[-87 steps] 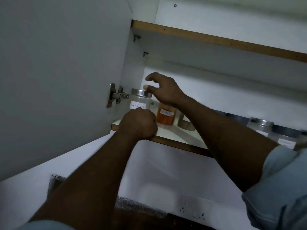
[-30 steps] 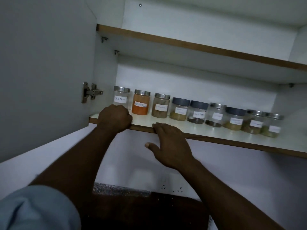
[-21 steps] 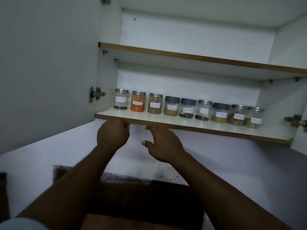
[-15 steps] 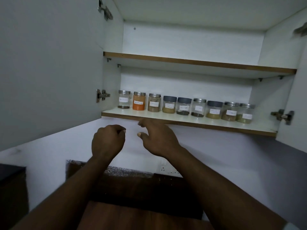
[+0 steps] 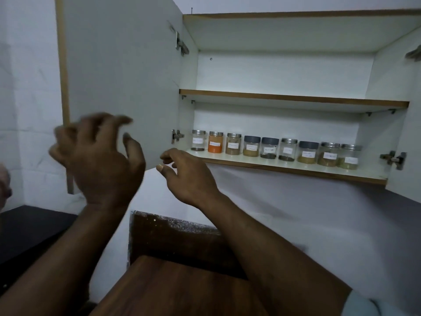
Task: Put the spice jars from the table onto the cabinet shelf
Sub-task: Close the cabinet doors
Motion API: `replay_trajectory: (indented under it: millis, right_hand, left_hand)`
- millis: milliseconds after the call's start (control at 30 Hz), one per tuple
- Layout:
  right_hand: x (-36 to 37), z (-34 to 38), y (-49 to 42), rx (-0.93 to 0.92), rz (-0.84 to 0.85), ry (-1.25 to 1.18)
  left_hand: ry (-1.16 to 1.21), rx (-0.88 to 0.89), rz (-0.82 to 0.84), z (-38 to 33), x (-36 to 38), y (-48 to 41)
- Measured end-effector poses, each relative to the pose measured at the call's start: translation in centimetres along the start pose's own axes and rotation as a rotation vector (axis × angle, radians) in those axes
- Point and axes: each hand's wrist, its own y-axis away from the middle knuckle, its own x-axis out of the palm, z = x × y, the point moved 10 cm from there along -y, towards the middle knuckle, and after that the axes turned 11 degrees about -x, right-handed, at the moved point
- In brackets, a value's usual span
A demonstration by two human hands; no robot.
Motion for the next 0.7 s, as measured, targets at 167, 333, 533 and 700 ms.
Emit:
replay_trajectory:
  millis: [167, 333, 533, 700]
  right_hand:
    - [-0.3, 3.1, -2.9, 0.011, -0.026, -0.050]
    - [1.4, 5.5, -4.3, 0.049, -0.075, -0.091]
    - [4.0, 6.2, -3.3, 0.109, -0.109, -0.100]
    - [3.0, 5.1, -1.6, 0.167, -0.212, -0.162]
  left_hand:
    - [0.045, -0.407, 0.144, 6.4, 1.1, -4.5]
    - [0.115, -0.394, 0.306, 10.1, 2.9, -4.5]
    - [0.384, -0.404, 0.316, 12.8, 3.7, -5.5]
    - [0.595, -0.274, 0.472, 9.5, 6.0, -1.6]
